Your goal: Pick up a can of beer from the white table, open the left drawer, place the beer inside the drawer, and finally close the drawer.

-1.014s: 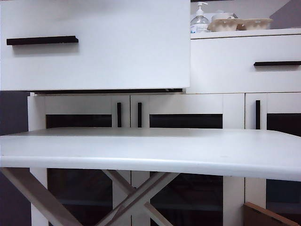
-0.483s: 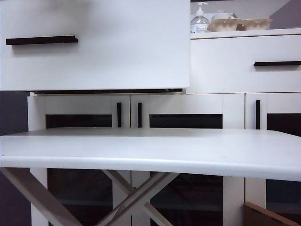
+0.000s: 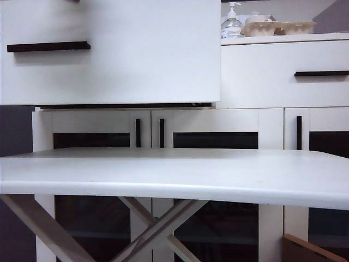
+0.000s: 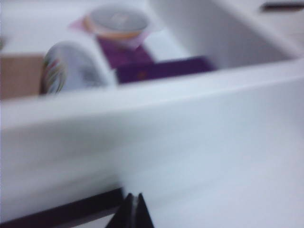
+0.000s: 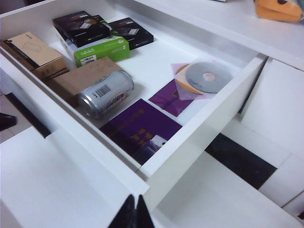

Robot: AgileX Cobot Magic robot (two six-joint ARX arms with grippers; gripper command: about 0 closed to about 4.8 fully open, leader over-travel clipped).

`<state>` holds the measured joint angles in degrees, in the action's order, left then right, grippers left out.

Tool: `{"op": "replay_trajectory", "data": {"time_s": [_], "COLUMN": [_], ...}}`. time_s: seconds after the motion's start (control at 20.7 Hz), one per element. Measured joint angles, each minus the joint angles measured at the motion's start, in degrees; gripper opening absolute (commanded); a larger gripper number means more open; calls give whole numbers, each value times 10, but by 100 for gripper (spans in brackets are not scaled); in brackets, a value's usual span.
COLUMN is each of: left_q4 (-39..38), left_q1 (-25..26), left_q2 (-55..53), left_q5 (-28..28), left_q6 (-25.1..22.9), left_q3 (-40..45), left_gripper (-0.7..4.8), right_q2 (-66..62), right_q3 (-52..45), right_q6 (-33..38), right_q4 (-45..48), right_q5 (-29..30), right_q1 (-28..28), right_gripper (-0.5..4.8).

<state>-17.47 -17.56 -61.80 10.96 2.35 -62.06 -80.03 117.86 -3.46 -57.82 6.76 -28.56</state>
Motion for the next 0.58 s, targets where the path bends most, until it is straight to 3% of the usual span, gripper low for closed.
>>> {"op": "replay_trajectory", "data": {"time_s": [0.34, 0.58], "left_q4": [132, 225], "left_q1": [0, -1], "left_q2": [0, -7], "left_q5": [-83, -103], "left_q6": [0, -1], "left_q3": [74, 103], "left_gripper": [-6, -6], "right_q2": [0, 0], "right_q3": [-1, -2], "right_q6": [1, 1], "right_q4": [0, 0], "right_q5": [21, 21], "right_q1": [0, 0], "right_gripper": [-1, -1]}}
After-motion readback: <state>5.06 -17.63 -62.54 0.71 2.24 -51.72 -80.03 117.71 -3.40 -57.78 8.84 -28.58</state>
